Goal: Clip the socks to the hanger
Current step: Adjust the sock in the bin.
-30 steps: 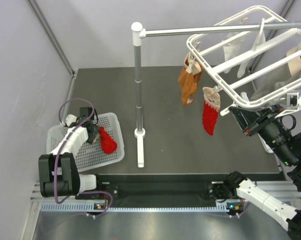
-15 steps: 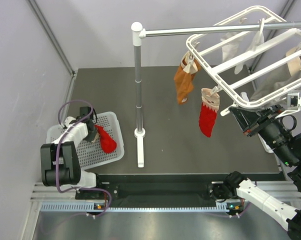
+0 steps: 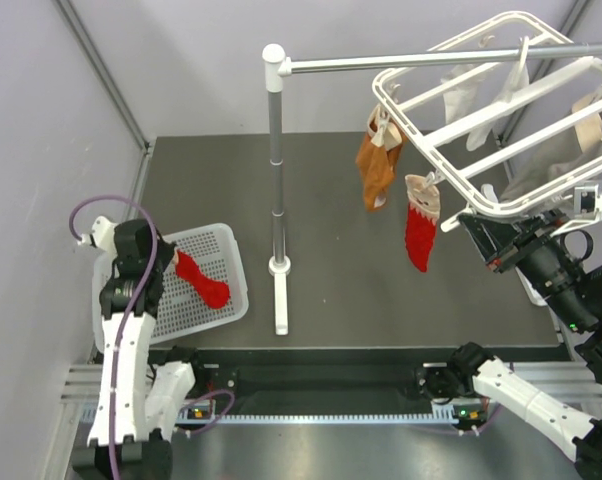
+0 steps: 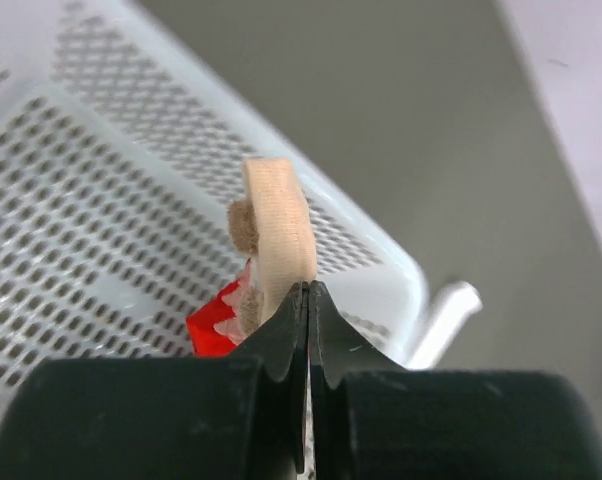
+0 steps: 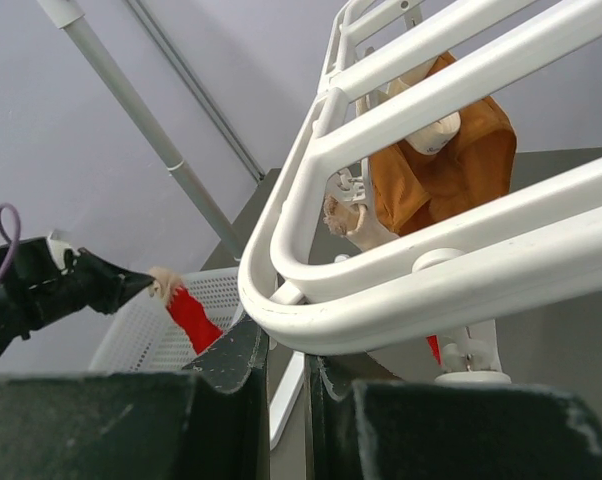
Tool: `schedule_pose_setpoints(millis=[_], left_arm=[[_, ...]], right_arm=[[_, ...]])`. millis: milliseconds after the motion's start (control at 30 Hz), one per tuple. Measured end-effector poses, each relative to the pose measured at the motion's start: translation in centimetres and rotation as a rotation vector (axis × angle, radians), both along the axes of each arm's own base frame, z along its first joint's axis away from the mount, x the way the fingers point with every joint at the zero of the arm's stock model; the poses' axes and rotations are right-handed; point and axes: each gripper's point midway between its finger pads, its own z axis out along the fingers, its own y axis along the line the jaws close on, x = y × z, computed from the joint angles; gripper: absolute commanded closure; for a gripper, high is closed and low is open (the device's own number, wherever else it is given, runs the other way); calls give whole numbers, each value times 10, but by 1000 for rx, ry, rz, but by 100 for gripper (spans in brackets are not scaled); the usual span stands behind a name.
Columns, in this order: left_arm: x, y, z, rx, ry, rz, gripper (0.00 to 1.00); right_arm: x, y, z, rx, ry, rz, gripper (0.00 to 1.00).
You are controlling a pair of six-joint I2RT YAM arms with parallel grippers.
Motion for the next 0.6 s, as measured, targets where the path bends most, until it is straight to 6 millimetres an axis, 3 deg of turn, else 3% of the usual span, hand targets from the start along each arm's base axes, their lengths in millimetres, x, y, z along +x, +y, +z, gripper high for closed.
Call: schedule_pose_setpoints(millis=[200,367,500,600], left_arm=[[-3,-48,57,3,-205,-325,100],[-5,-71,91,32,-280,-488,100],[-6,-81,93,39,-280,-564,100],[0,-89,71,10,-237,-618,100]], right_arm=[[2,2,-1,-5,6,-1,100],[3,2,-1,-7,8,-1,100],[3,2,-1,-6,7,-1,100],[3,2,-1,-6,7,0,100]])
